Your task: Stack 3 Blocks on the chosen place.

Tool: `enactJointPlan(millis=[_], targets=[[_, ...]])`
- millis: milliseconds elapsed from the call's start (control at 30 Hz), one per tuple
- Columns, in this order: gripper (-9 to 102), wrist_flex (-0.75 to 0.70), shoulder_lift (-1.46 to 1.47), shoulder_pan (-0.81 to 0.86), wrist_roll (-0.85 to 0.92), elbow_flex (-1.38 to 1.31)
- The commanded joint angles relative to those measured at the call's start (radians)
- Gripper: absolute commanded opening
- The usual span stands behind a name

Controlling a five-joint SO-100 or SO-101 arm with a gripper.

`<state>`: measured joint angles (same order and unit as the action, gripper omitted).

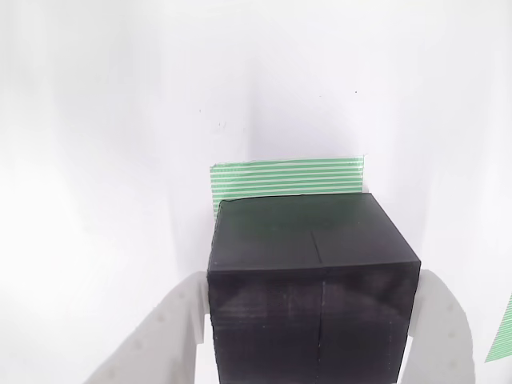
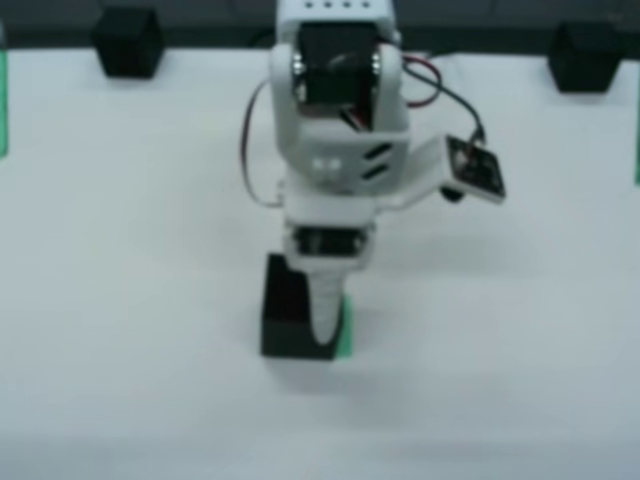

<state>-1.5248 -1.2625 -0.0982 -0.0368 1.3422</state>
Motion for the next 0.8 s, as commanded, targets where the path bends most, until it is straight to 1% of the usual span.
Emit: enactJointPlan(millis=[0, 433, 633, 767], targets=[[22, -0.002, -0.009, -0.018, -0.008, -0.012], [22, -0.032, -0.017, -0.018, -0.003, -0.020], [33, -0.034, -0.017, -0.015, 0.003, -0.020], [34, -0.034, -0.017, -0.015, 0.008, -0.021]])
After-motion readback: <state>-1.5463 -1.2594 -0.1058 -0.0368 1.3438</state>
